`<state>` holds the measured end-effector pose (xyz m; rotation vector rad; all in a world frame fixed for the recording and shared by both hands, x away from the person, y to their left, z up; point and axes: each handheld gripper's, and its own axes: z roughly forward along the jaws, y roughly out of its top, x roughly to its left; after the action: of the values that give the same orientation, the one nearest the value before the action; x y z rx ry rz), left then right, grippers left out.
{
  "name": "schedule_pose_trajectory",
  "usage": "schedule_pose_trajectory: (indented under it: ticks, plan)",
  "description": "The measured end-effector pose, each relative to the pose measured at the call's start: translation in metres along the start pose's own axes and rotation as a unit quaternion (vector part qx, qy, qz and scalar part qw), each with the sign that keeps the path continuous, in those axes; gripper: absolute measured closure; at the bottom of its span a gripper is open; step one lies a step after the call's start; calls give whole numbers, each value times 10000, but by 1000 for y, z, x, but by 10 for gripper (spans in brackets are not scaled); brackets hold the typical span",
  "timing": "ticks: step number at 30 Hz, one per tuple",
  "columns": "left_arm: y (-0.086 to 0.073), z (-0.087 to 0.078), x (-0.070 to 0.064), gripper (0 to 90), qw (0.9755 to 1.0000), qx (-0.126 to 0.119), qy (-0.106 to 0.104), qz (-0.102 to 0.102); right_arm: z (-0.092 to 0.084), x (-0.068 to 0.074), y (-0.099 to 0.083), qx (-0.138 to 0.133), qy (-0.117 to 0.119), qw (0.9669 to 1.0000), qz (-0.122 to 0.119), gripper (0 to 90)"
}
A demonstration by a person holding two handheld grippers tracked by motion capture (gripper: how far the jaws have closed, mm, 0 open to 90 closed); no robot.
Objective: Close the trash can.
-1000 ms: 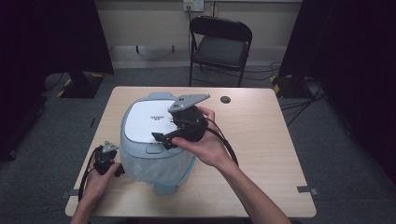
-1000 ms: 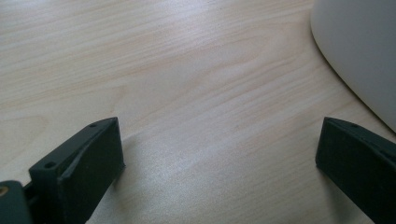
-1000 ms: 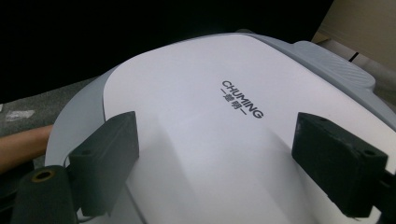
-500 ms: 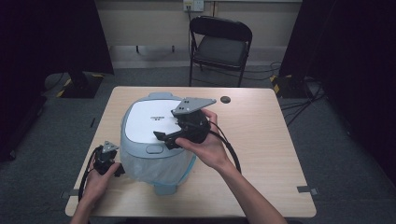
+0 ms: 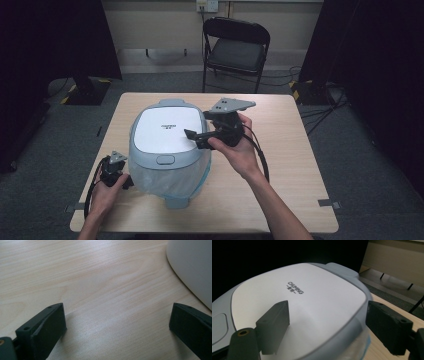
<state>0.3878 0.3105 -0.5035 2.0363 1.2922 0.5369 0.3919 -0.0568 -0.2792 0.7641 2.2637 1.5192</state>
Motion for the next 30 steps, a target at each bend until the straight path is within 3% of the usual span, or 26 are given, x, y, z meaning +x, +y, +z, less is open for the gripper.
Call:
schedule_pose_trajectory:
  ticks: [5,13,24,30]
  plan:
    - [0,0,2,2,10000,14,23,-21,-17,-17,-6,-110,-254,9995,166,186]
    - [0,-1,4,3,10000,12,25,12,-38,-45,-26,-56,-724,9967,371,179]
    - [-1,-1,3,3,10000,12,45,-19,-52,-72,-59,120,-1180,9907,671,170]
    - [-1,-1,3,1,10000,10,58,-41,-56,-87,-84,294,-1380,9848,1014,155]
